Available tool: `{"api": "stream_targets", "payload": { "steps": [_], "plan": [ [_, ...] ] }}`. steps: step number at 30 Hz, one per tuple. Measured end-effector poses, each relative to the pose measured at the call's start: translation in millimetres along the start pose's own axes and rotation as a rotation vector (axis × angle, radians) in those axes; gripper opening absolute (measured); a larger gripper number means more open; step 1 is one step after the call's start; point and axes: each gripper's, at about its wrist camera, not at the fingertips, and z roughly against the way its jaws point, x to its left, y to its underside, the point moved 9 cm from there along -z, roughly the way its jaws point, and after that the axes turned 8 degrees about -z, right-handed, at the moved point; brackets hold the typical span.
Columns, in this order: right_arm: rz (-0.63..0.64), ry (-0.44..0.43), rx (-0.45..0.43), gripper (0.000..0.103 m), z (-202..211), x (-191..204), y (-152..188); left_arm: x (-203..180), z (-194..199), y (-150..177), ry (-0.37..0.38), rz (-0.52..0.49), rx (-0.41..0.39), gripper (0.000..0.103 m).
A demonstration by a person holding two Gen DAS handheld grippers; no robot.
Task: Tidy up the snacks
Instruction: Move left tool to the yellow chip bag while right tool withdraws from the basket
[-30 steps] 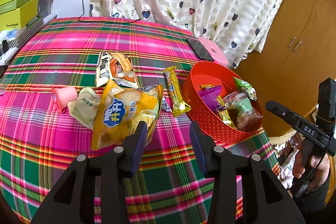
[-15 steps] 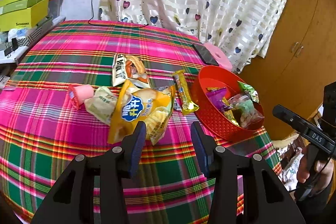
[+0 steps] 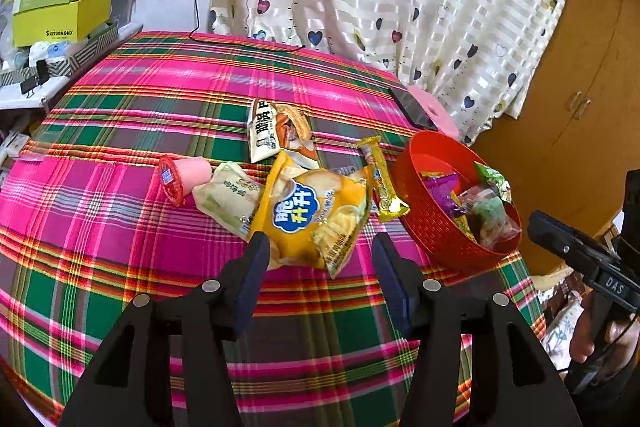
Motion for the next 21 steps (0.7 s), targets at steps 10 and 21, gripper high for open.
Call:
{"api": "stream_targets", "payload": {
  "steps": [10, 21],
  "plan": [
    [0.069, -0.064, 0.064, 0.056, -30.4, 32.2, 4.9, 21.9, -22.5, 3.3, -0.008, 0.014, 0.035, 0.055],
    [0.069, -0.064, 0.097, 0.056, -49.2, 32.2, 5.7, 22.0, -63.8, 0.9, -0.002, -0.065, 0.086, 0.062]
  ]
}}
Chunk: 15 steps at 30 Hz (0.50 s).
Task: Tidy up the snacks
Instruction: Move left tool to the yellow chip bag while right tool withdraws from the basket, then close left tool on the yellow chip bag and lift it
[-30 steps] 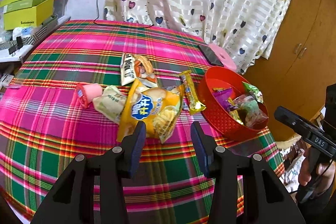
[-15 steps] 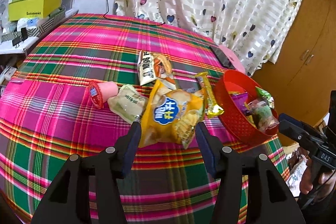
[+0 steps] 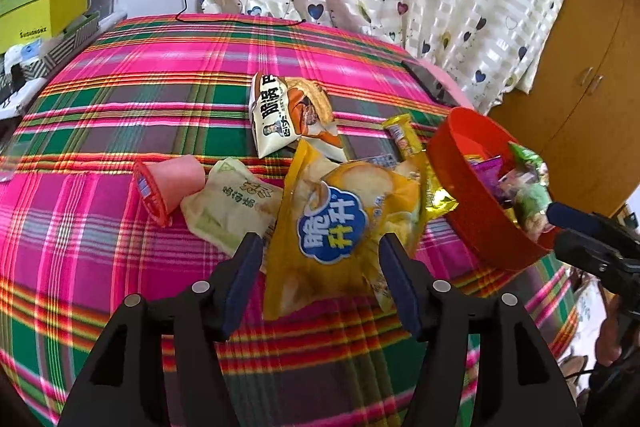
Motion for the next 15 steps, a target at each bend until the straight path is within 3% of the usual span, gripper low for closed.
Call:
{"api": "stream_targets", "payload": {
  "steps": [12, 15],
  "plan": [
    [-0.001, -0.01, 0.026, 0.056, -15.7, -0.7, 0.1, -2.1, -20.0, 3.5, -0.022, -0.015, 0.027, 0.063],
    [0.002, -0.012, 0.029, 0.056, -16.6, 0.4, 0.5, -5.9, -18.1, 4.5, 0.002, -0.014, 0.024, 0.047]
  ]
}}
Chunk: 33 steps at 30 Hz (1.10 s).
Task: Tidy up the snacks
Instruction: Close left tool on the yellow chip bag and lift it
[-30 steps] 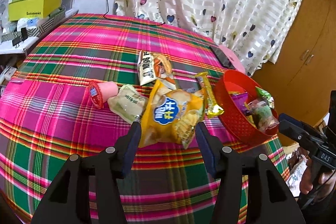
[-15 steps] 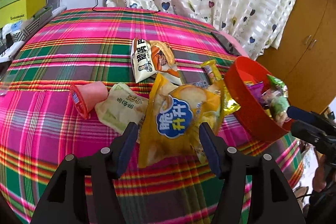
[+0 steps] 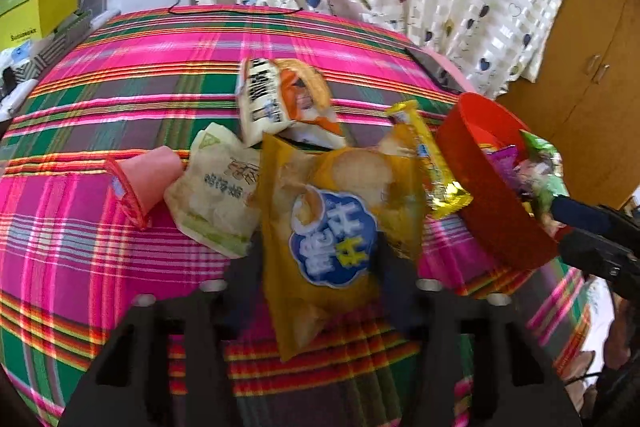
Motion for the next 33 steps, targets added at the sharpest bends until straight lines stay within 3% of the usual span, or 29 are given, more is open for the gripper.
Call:
{"api": "stream_targets", "payload": {
  "steps": [6, 13, 24, 33],
  "plan": [
    [-0.003, 0.003, -0.002, 0.056, 0.3, -0.7, -0.6, -3.9, 7.5, 2.8, 0.018, 0.013, -0.013, 0.04],
    [0.008, 0.004, -0.004, 0.056, -0.5, 1.4, -2.4, 6.8, 37.8, 1.9, 0.005, 0.043, -0.077, 0.04],
    [0.08, -0.005, 0.027, 0.056, -21.2, 28.2, -10.1, 50.2, 66.3, 2.9, -0.066, 0.131, -0.134, 0.04],
    [0.174, -0.035, 0.088, 0.056, -63.8, 62.3, -17.2, 88.6, 83.9, 9.6, -0.121, 0.195, -0.165, 0.04]
  ]
}}
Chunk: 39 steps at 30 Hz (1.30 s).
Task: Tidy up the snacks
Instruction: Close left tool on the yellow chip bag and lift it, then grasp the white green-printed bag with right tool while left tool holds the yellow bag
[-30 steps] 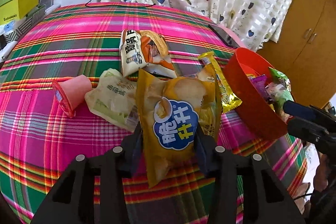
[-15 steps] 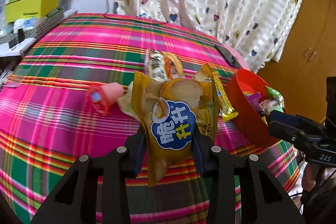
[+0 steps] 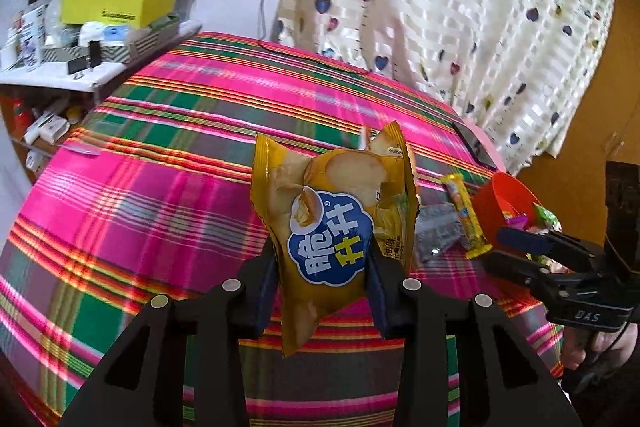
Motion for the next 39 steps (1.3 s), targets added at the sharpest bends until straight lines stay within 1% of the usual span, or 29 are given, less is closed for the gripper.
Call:
{"api": "stream_targets", "payload": {
  "steps": [6, 9, 16, 17, 20, 22, 24, 26, 28, 33, 39],
  "plan": [
    [0.098, -0.041, 0.046, 0.056, -34.6, 28.9, -12.3, 22.8, 5.6, 4.7, -0.019, 0.037, -0.007, 0.04],
    [0.148, -0.043, 0.072, 0.056, -54.8, 38.3, -17.2, 31.6, 6.1, 6.8, -0.021, 0.052, -0.007, 0.04],
    [0.237, -0.022, 0.139, 0.06, -98.6, 46.5, -23.7, 43.9, 6.3, 10.0, -0.015, 0.073, -0.006, 0.04],
    [0.245, -0.021, 0.147, 0.061, -103.0, 46.9, -24.1, 46.0, 6.3, 10.3, -0.014, 0.076, -0.006, 0.04],
    [0.271, -0.011, 0.167, 0.067, -115.3, 46.4, -25.9, 50.6, 5.9, 10.9, -0.013, 0.084, -0.004, 0.04],
    [0.285, -0.02, 0.182, 0.068, -120.4, 48.3, -25.1, 52.3, 5.3, 11.7, -0.011, 0.089, -0.002, 0.04],
    [0.297, -0.003, 0.203, 0.068, -128.4, 48.1, -23.0, 53.0, 4.9, 12.3, -0.01, 0.092, -0.001, 0.04],
    [0.276, -0.009, 0.191, 0.068, -129.3, 48.2, -24.5, 53.5, 4.8, 12.7, -0.008, 0.094, 0.0, 0.04],
    [0.252, -0.016, 0.178, 0.062, -127.5, 48.4, -25.4, 53.3, 4.8, 12.6, -0.009, 0.093, 0.0, 0.04],
    [0.233, -0.007, 0.162, 0.061, -120.9, 50.2, -20.0, 53.4, 5.4, 12.7, -0.01, 0.093, -0.001, 0.04],
    [0.209, -0.028, 0.131, 0.061, -100.7, 55.4, -16.7, 46.8, 9.1, 9.3, -0.012, 0.085, -0.008, 0.04]
  ]
}}
